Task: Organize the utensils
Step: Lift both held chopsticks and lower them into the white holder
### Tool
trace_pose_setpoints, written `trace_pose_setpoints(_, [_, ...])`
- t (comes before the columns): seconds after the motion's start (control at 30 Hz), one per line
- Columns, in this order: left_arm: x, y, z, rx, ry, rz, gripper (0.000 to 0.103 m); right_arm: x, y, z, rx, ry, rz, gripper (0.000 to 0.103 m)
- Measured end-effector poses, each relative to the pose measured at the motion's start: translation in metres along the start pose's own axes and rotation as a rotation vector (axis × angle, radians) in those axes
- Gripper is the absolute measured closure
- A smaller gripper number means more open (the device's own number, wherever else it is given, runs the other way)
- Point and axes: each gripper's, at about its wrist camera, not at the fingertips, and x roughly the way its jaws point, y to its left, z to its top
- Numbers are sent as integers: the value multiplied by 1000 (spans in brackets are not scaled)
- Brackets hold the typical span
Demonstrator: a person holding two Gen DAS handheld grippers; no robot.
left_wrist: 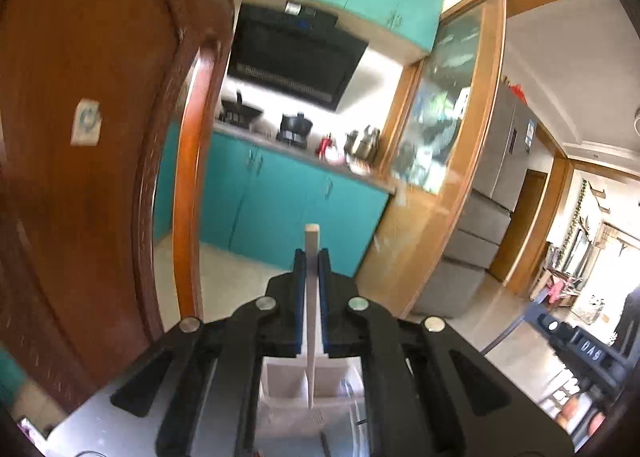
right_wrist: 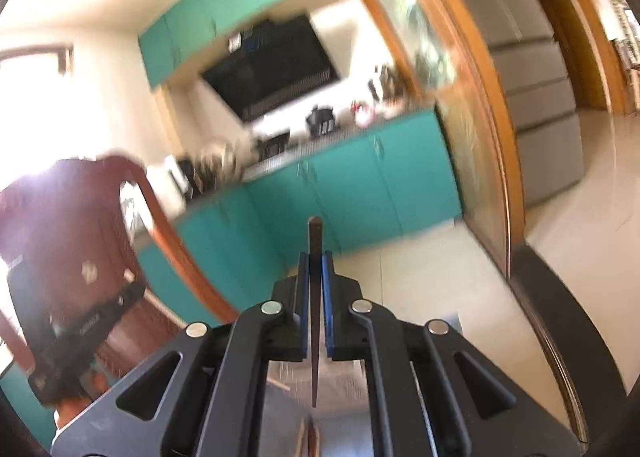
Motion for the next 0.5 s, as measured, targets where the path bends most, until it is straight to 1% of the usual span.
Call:
trace_pose_setpoints(0.07, [11,3,-4,32,-70,58,96,14,2,-8,-12,-38,-22,96])
trace_pose_setpoints(0.13, [18,4,-8,51,-86,102,96,32,3,-17,-39,-25,-45,96])
trace_pose_setpoints(0.17, [27,3,-13,64,-75,116,96,41,3,-23,-44,-12,-52,96])
trace_pose_setpoints(0.27, [56,0,-31,104,-6,126,96,73,-1,-43,-46,64,-40,96])
trace_pose_setpoints(0.33, [74,0,-45,123,45,143,96,88,0,-56,-70,104,-50,96])
trace_pose_setpoints(0.5, [96,7,-57,136,128,156,96,97,1,-79,-117,160,-56,96])
